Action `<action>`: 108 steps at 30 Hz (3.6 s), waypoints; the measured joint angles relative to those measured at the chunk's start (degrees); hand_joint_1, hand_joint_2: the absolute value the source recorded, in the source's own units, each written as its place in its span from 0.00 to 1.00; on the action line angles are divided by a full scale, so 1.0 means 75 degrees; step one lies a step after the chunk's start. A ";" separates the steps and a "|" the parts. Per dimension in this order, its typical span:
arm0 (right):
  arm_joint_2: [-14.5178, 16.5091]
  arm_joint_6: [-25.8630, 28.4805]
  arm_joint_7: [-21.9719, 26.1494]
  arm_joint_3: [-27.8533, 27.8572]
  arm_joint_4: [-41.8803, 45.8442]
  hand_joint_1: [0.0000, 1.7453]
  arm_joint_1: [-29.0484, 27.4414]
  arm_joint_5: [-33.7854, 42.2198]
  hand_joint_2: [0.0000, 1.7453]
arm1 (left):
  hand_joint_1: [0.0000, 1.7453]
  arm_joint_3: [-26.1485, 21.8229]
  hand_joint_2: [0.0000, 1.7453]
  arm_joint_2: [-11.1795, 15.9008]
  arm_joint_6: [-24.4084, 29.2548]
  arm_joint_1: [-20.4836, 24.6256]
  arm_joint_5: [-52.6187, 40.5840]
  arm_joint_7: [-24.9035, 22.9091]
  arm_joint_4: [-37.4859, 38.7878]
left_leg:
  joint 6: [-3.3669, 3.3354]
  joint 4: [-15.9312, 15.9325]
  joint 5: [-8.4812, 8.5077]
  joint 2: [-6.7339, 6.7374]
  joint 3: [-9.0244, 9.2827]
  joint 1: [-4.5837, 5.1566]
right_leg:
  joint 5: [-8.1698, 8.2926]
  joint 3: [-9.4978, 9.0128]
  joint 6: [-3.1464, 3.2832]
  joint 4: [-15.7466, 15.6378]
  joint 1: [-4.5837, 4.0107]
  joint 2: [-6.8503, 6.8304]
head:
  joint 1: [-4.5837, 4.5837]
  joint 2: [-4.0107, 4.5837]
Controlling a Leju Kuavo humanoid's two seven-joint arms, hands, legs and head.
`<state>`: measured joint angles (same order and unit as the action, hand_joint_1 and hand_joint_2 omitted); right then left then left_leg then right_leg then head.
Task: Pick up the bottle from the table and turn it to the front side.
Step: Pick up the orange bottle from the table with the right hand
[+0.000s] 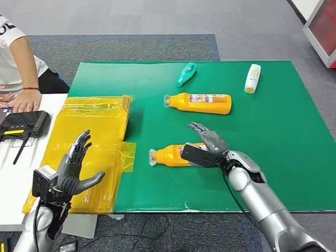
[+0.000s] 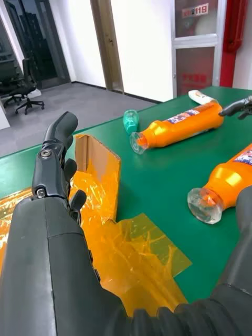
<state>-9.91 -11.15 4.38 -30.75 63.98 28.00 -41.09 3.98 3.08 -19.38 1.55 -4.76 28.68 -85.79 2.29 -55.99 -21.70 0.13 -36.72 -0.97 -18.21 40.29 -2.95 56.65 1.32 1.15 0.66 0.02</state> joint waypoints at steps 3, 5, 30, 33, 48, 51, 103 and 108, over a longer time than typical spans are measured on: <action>-0.0058 -0.0085 -0.0127 -0.0157 -0.0209 0.00 0.0148 -0.0101 1.00 | 0.00 -0.0009 1.00 0.0000 -0.0001 -0.0010 0.0000 0.0000 0.0000 | 0.0000 0.0000 0.0000 0.0000 0.0000 0.0000 | 0.0000 0.0000 0.0000 0.0000 0.0000 0.0000 | 0.0000 0.0000; -0.0110 -0.0144 -0.0234 -0.0287 -0.0389 0.00 0.0276 -0.0185 1.00 | 0.00 -0.0015 1.00 0.0000 -0.0004 -0.0029 0.0000 0.0000 0.0000 | 0.0000 0.0000 0.0000 0.0000 0.0000 0.0000 | 0.0000 0.0000 -0.0001 0.0000 0.0000 0.0000 | -0.0001 0.0000; -0.1073 -0.1254 -0.0919 -0.1156 -0.0923 0.00 0.1334 -0.0397 1.00 | 0.00 -0.0331 1.00 -0.0003 -0.0160 -0.0348 0.0006 -0.0041 -0.0006 | -0.0007 0.0000 0.0007 -0.0007 0.0002 0.0003 | 0.0003 -0.0007 -0.0007 0.0000 0.0004 -0.0005 | -0.0001 0.0000; -0.1087 -0.1272 -0.0860 -0.1250 -0.0928 0.00 0.1348 -0.0314 1.00 | 0.00 -0.0342 1.00 -0.0003 -0.0176 -0.0342 0.0024 -0.0039 -0.0006 | -0.0007 0.0000 0.0007 -0.0007 0.0002 0.0003 | 0.0004 -0.0007 -0.0008 0.0000 0.0005 -0.0005 | -0.0001 0.0000; -0.1112 -0.1515 -0.0755 -0.1965 -0.1120 0.00 0.1499 -0.0111 1.00 | 0.00 -0.0333 1.00 -0.0006 -0.0293 -0.0138 0.0154 -0.0017 -0.0006 | -0.0008 0.0000 0.0007 -0.0007 0.0002 0.0003 | 0.0003 -0.0007 -0.0008 0.0000 0.0005 -0.0005 | -0.0001 0.0000; -0.1110 -0.1517 -0.0786 -0.2123 -0.1222 0.00 0.1507 -0.0154 1.00 | 0.00 -0.0332 1.00 -0.0006 -0.0294 -0.0106 0.0185 -0.0017 -0.0006 | -0.0008 0.0000 0.0007 -0.0007 0.0001 0.0003 | 0.0003 -0.0007 -0.0008 0.0000 0.0005 -0.0005 | -0.0001 0.0000; -0.0925 -0.1096 -0.1018 -0.2295 -0.1825 1.00 0.1594 -0.0106 1.00 | 0.00 -0.0347 1.00 -0.0007 -0.0415 -0.0070 0.0288 -0.0017 -0.0004 | -0.0011 0.0000 0.0009 -0.0007 0.0011 0.0003 | 0.0004 -0.0014 -0.0009 0.0000 0.0005 -0.0005 | 0.0000 -0.0001; -0.0965 -0.1105 -0.0613 -0.2024 -0.1813 1.00 0.1416 0.0486 1.00 | 0.00 -0.0340 1.00 -0.0007 -0.0423 -0.0067 0.0303 -0.0003 -0.0003 | -0.0011 -0.0001 0.0009 -0.0007 0.0013 0.0003 | 0.0003 -0.0013 -0.0009 -0.0001 0.0004 -0.0005 | -0.0001 0.0000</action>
<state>-17.15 -19.44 -0.21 -45.93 50.37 38.62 -37.44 1.43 3.03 -22.55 1.05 -2.49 28.65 -85.81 2.20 -55.99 -21.64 0.08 -36.62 -0.94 -18.19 40.19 -3.01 56.65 1.35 1.11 0.64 0.02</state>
